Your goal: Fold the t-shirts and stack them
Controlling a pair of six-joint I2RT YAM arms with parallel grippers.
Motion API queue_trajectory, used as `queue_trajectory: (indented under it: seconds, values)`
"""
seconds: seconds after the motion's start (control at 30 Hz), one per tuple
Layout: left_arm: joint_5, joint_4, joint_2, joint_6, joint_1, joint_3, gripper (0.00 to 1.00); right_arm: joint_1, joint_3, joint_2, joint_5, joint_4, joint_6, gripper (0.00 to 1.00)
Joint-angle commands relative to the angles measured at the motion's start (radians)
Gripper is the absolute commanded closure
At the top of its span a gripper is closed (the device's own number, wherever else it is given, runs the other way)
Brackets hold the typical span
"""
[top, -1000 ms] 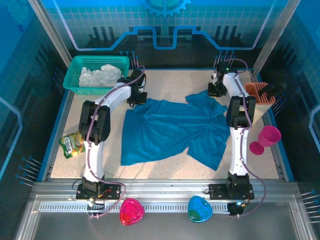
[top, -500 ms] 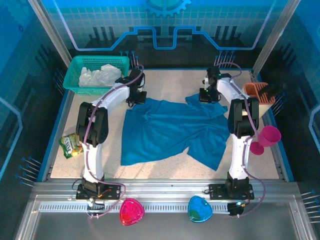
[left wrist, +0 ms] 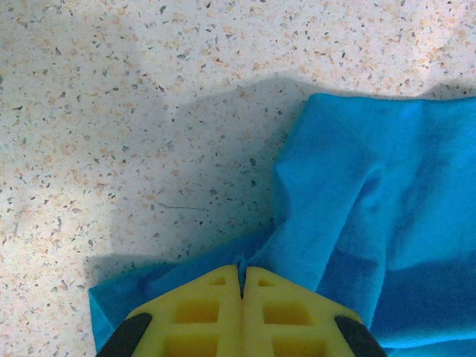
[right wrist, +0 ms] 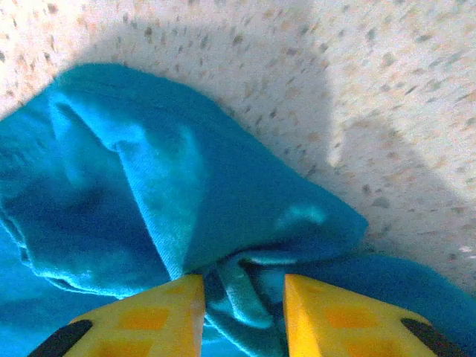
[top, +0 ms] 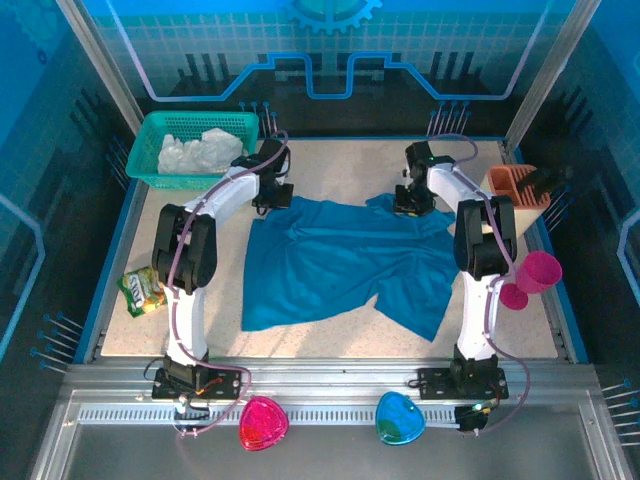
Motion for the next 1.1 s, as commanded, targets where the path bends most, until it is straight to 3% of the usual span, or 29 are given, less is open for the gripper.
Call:
queue_trajectory:
  seconds: [0.0, 0.3, 0.47, 0.8, 0.93, 1.07]
  values:
    - [0.012, 0.002, -0.007, -0.005, -0.008, -0.009, 1.0, -0.03, 0.078, -0.057, 0.051, -0.005, -0.004, 0.64]
    - [0.009, -0.005, 0.007, -0.003, -0.011, -0.003, 1.0, -0.062, 0.234, 0.031, 0.027, -0.064, -0.022, 0.58]
    - [0.009, -0.009, 0.012, -0.002, -0.011, 0.001, 1.0, -0.082, 0.266, 0.083, 0.063, -0.112, -0.015, 0.66]
    - [0.013, -0.01, 0.016, 0.005, -0.012, -0.011, 1.0, -0.094, -0.293, -0.173, 0.027, 0.083, 0.024, 0.84]
    - [0.004, -0.007, 0.004, 0.007, -0.012, -0.027, 1.0, -0.058, -0.494, -0.289, 0.022, 0.164, 0.06, 0.85]
    - [-0.002, -0.004, 0.0, 0.008, -0.012, -0.033, 1.0, -0.047, -0.564, -0.348, 0.037, 0.2, 0.089, 0.84]
